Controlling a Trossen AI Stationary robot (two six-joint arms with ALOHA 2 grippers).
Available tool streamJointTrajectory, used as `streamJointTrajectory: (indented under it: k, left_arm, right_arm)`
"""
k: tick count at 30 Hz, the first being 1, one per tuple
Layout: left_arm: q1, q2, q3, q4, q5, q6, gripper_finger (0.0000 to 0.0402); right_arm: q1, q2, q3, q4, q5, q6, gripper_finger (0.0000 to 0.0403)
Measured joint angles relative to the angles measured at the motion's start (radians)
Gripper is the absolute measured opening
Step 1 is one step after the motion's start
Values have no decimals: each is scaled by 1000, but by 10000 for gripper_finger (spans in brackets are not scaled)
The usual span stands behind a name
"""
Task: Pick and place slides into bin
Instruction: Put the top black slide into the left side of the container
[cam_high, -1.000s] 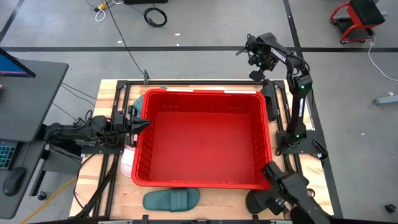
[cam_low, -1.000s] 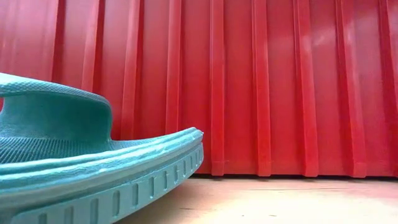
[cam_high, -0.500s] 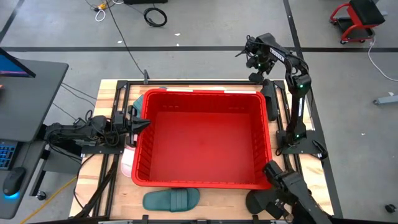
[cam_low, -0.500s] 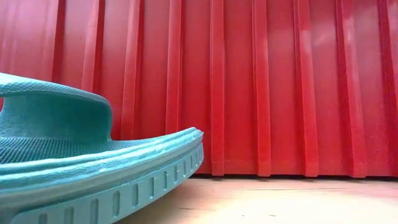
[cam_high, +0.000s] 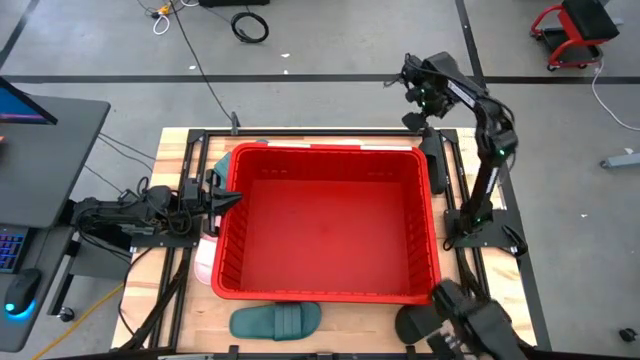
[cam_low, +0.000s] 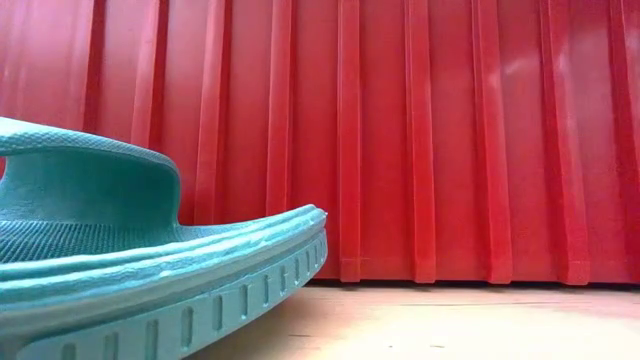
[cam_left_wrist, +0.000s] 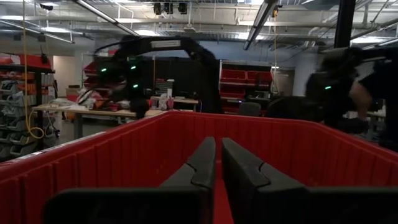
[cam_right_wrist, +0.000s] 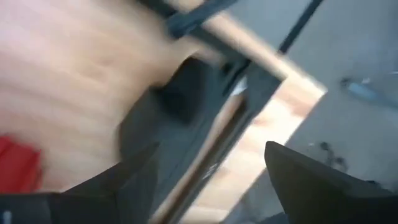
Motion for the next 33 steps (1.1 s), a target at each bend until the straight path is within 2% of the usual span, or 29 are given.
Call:
streamJointTrajectory:
  k: [6, 8, 12, 15, 19, 22, 26, 29, 33]
  left_arm:
    - [0, 0, 0, -3, -95, 1, 40]
    - [0, 0, 0, -2, -138, 1, 38]
    - [0, 0, 0, 20, -241, -2, 32]
    - [0, 0, 0, 36, -293, -2, 28]
    - [0, 0, 0, 68, -309, -2, 30]
    - [0, 0, 0, 75, -309, -2, 35]
    - [0, 0, 0, 74, -309, -2, 40]
    - [0, 0, 0, 74, -309, -2, 40]
    - [0, 0, 0, 74, -309, -2, 34]
  right_arm:
    - [93, -239, -349, 164, 2, 196, 289]
    - [128, -307, -458, 256, 37, 302, 286]
    - [156, -425, -601, 411, -4, 538, 281]
    - [146, -492, -659, 497, -28, 628, 279]
    - [133, -512, -664, 571, -50, 722, 279]
    - [135, -499, -665, 584, -84, 889, 279]
    - [189, -484, -684, 631, -24, 1026, 279]
    - [207, -489, -743, 700, -26, 1159, 279]
    - [194, -532, -851, 738, -24, 1427, 279]
